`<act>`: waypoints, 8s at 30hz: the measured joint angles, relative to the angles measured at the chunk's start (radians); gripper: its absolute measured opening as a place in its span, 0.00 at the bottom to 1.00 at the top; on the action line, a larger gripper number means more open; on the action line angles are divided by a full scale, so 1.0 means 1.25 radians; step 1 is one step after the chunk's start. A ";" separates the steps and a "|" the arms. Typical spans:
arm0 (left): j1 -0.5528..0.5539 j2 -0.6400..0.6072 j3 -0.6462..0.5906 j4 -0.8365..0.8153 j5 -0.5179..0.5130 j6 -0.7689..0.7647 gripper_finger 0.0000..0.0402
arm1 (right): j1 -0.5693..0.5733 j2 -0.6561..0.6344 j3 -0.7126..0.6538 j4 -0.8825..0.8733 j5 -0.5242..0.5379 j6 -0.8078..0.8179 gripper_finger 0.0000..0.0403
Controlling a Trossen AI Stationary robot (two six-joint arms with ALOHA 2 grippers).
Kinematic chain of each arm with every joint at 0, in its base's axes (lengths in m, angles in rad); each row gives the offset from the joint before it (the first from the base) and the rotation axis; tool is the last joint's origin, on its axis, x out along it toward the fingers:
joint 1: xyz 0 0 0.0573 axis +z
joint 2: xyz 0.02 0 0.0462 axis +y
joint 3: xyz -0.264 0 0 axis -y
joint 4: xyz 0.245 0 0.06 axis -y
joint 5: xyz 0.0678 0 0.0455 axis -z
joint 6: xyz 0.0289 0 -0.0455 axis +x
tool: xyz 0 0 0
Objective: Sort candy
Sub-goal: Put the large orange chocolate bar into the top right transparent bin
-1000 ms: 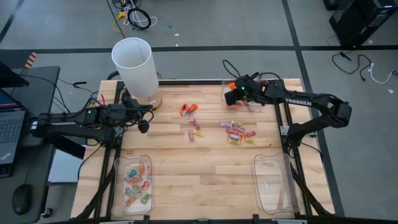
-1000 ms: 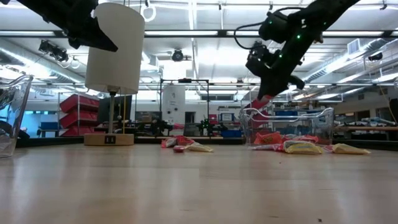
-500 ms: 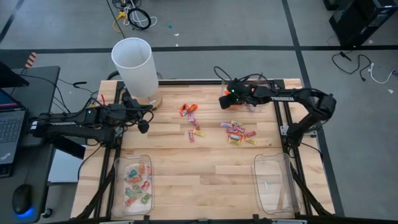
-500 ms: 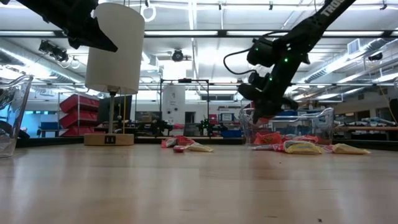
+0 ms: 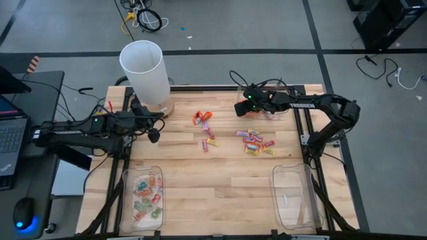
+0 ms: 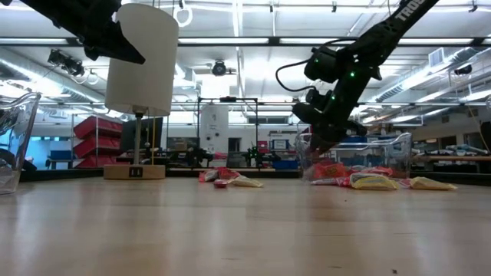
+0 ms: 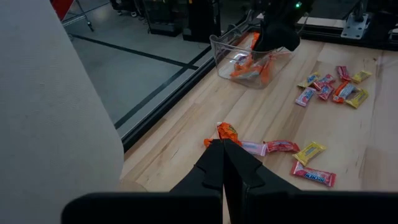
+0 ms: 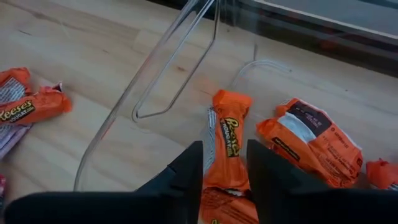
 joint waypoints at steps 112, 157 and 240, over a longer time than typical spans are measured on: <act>0.000 0.236 0.000 0.157 0.016 -0.021 0.00 | 0.180 0.323 0.432 0.002 -0.168 -0.169 0.40; 0.126 0.891 0.256 0.369 0.145 -0.047 0.00 | 0.408 -0.338 0.045 -0.056 -0.044 -0.264 0.30; 0.212 1.031 0.303 0.313 0.195 -0.057 0.25 | 0.417 -0.337 0.045 -0.001 -0.048 -0.245 0.29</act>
